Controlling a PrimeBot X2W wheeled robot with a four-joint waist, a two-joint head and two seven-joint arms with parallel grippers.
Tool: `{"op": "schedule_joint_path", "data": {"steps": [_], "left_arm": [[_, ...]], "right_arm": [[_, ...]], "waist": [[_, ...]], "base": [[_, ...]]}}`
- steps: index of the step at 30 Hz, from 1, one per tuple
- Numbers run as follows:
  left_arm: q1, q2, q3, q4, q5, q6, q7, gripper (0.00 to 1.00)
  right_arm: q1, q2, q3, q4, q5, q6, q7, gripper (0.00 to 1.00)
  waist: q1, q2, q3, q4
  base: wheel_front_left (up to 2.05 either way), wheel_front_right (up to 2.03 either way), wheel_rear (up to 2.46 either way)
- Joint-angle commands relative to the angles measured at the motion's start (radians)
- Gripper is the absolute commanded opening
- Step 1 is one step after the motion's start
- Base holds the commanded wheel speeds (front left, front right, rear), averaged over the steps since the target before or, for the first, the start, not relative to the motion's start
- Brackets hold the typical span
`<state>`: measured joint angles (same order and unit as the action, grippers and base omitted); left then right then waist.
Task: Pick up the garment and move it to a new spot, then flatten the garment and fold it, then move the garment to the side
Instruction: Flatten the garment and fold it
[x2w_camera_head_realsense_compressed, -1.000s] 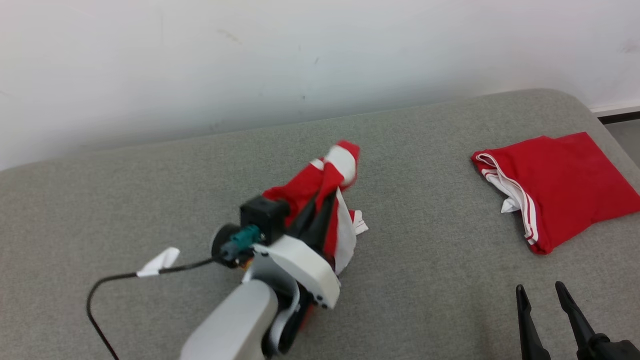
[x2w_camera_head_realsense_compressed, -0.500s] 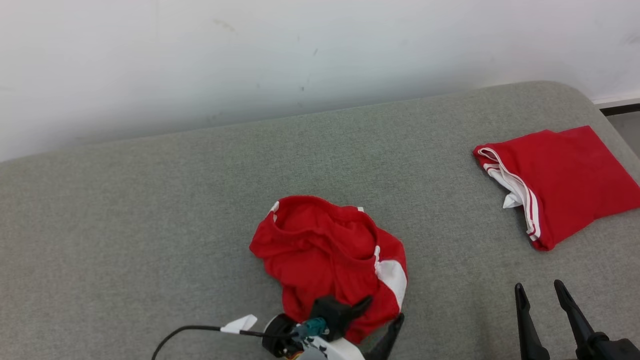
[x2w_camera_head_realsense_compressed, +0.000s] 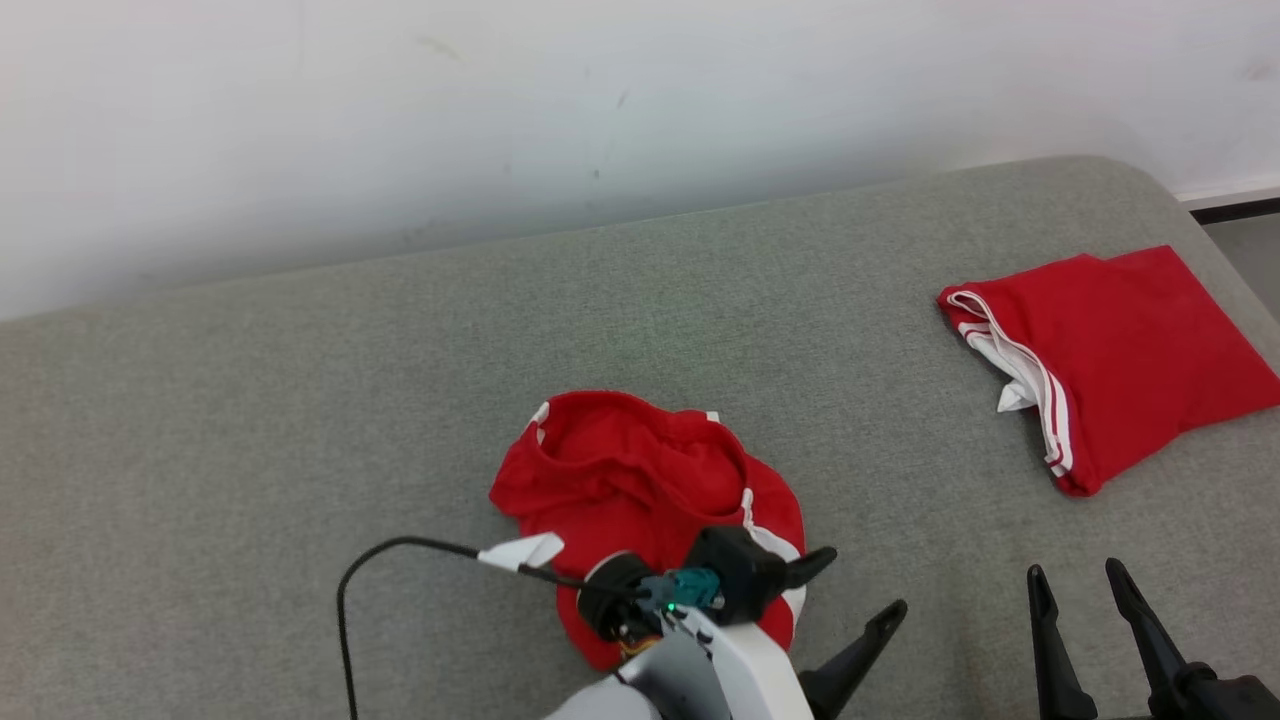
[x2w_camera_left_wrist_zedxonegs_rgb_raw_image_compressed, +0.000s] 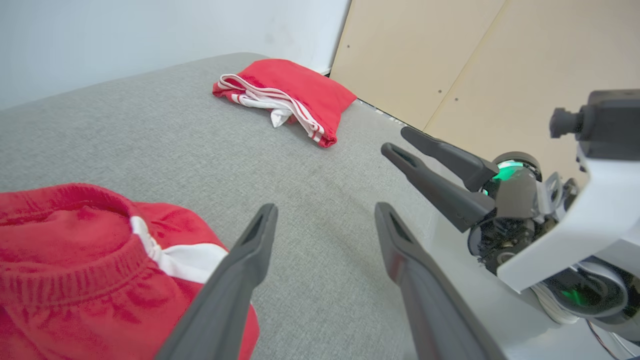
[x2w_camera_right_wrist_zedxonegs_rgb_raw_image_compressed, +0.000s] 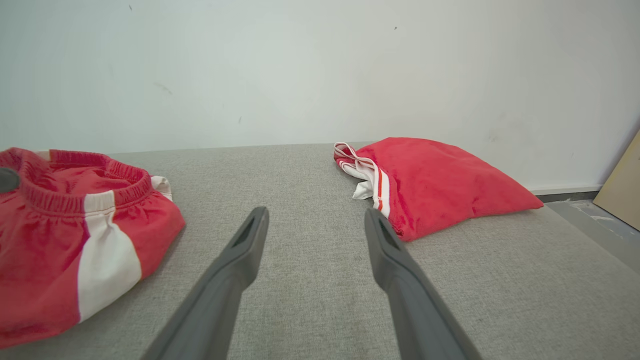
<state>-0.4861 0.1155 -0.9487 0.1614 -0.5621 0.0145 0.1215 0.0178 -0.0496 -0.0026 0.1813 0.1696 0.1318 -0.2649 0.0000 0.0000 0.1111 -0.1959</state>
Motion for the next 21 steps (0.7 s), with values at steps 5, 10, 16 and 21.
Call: {"op": "schedule_joint_path", "data": {"steps": [5, 10, 16, 21], "left_arm": [[-0.091, 0.024, 0.025, -0.024, 0.034, 0.049, 0.088, 1.00], [-0.178, 0.020, 0.038, 0.052, 0.061, 0.085, 0.169, 1.00], [-0.215, 0.038, 0.032, 0.196, 0.090, 0.120, 0.215, 1.00], [-0.181, 0.054, 0.017, 0.261, 0.067, 0.110, 0.252, 1.00]], "right_arm": [[-0.018, -0.002, 0.011, 0.006, 0.015, -0.002, 0.002, 1.00], [-0.023, -0.002, 0.017, 0.012, 0.029, -0.002, 0.002, 1.00], [-0.026, -0.002, 0.023, 0.020, 0.042, -0.002, 0.002, 1.00], [-0.014, -0.002, 0.009, 0.020, 0.038, -0.002, 0.002, 1.00]], "waist": [[0.0000, 0.0000, 0.008, -0.029], [0.0000, 0.0000, 0.012, -0.058], [0.0000, 0.0000, 0.010, -0.090], [0.0000, 0.0000, 0.012, -0.090]], "base": [[0.00, 0.00, 0.00], [0.00, 0.00, 0.00], [0.00, 0.00, 0.00], [0.00, 0.00, 0.00]]}}
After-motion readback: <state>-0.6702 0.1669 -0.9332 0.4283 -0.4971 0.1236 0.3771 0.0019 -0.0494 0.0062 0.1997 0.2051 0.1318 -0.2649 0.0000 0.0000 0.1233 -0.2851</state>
